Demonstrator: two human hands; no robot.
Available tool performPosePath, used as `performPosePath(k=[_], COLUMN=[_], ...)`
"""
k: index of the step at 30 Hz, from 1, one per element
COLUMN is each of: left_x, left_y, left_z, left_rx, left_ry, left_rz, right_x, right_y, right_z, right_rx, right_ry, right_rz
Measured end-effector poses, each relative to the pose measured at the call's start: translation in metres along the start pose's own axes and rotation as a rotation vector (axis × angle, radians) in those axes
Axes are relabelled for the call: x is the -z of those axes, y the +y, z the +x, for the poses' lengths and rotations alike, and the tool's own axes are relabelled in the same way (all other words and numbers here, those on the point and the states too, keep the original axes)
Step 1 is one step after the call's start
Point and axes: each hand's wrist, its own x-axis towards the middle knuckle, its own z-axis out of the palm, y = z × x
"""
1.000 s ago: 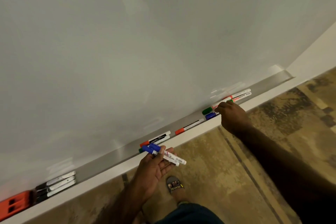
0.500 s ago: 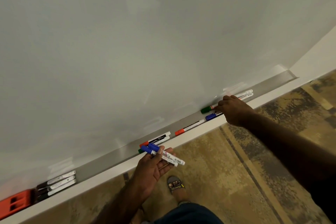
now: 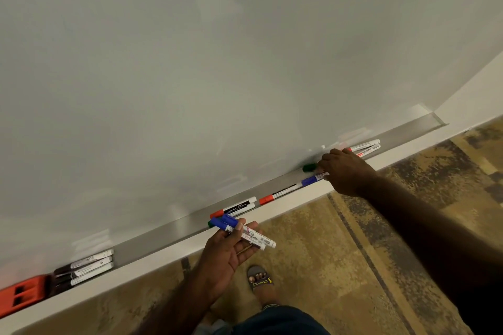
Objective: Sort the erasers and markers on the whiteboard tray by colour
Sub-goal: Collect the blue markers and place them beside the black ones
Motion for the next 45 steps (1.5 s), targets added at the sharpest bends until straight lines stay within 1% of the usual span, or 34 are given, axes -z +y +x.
performPosePath(k=[2, 5, 8, 10, 12, 14, 16, 19, 22, 25, 27, 28, 30, 31, 33, 35, 37, 39, 42, 45], left_x=[0.002, 0.004, 0.006, 0.007, 0.018, 0.032, 0.052, 0.080, 0.104, 0.130, 0.146, 0.152, 0.166, 0.172, 0.184, 0.190, 0.190, 0.189, 0.194, 0.195], left_y=[0.001, 0.005, 0.011, 0.015, 0.021, 0.025, 0.030, 0.036, 0.041, 0.046, 0.051, 0.054, 0.061, 0.063, 0.068, 0.072, 0.074, 0.076, 0.077, 0.078], left_z=[-0.001, -0.005, -0.009, -0.013, -0.020, -0.026, -0.030, -0.036, -0.043, -0.050, -0.055, -0.057, -0.057, -0.056, -0.052, -0.047, -0.044, -0.042, -0.036, -0.034], left_rx=[-0.019, -0.027, -0.024, -0.022, -0.037, -0.068, -0.112, -0.170, -0.187, -0.173, -0.164, -0.168, -0.190, -0.203, -0.224, -0.222, -0.220, -0.228, -0.217, -0.215], left_ry=[-0.006, -0.018, -0.011, -0.025, -0.005, 0.002, 0.006, 0.017, 0.132, 0.208, 0.196, 0.188, 0.189, 0.192, 0.198, 0.201, 0.197, 0.193, 0.194, 0.207], left_rz=[-0.006, -0.012, -0.018, -0.066, -0.137, -0.186, -0.211, -0.253, -0.310, -0.355, -0.403, -0.439, -0.518, -0.551, -0.595, -0.632, -0.655, -0.659, -0.624, -0.597], right_x=[0.011, 0.036, 0.057, 0.066, 0.072, 0.077, 0.079, 0.082, 0.085, 0.088, 0.087, 0.085, 0.077, 0.073, 0.065, 0.060, 0.057, 0.056, 0.054, 0.050], right_y=[-0.016, -0.062, -0.118, -0.149, -0.184, -0.211, -0.237, -0.271, -0.306, -0.343, -0.362, -0.368, -0.381, -0.387, -0.398, -0.408, -0.416, -0.421, -0.426, -0.427], right_z=[-0.004, -0.007, -0.008, -0.005, 0.004, 0.014, 0.025, 0.042, 0.054, 0.065, 0.071, 0.072, 0.073, 0.072, 0.072, 0.071, 0.073, 0.076, 0.081, 0.086], right_rx=[-0.035, -0.056, 0.019, 0.091, 0.174, 0.235, 0.289, 0.320, 0.360, 0.370, 0.314, 0.248, 0.033, -0.094, -0.298, -0.426, -0.492, -0.525, -0.539, -0.512], right_ry=[0.028, 0.046, 0.072, 0.069, 0.059, 0.091, 0.132, 0.131, 0.128, 0.051, 0.029, 0.030, 0.015, -0.020, -0.150, -0.293, -0.345, -0.335, -0.279, -0.177], right_rz=[0.159, 0.455, 0.636, 0.717, 0.774, 0.822, 0.819, 0.776, 0.760, 0.769, 0.839, 0.912, 1.062, 1.148, 1.420, 1.750, 1.967, 2.055, 2.082, 2.027])
